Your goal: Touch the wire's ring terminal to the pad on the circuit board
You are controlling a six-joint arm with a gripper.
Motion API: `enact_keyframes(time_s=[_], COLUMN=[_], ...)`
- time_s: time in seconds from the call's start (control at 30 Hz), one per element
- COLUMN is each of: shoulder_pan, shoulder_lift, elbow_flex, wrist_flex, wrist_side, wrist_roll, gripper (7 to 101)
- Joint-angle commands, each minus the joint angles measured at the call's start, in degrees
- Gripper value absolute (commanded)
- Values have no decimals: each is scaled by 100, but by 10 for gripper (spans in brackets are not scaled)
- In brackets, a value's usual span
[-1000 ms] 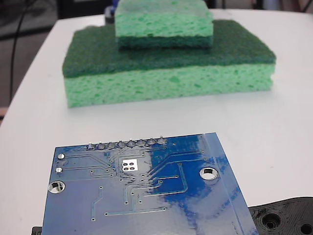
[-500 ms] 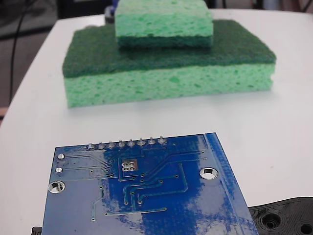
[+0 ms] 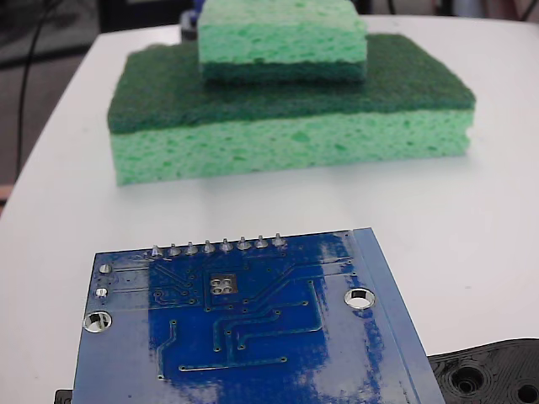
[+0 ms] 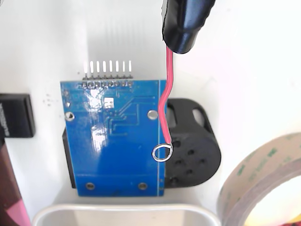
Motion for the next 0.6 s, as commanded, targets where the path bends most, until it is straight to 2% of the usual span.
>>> enact_keyframes(time_s=[0.03,0.6], shoulder_pan=[53,659], shoulder_lift=[-229,-1397], elbow_flex=[-132,-281], wrist_flex=[-88,-861], wrist_side=[-70,-721], wrist_roll=[-26,-185], gripper=[1003,1003])
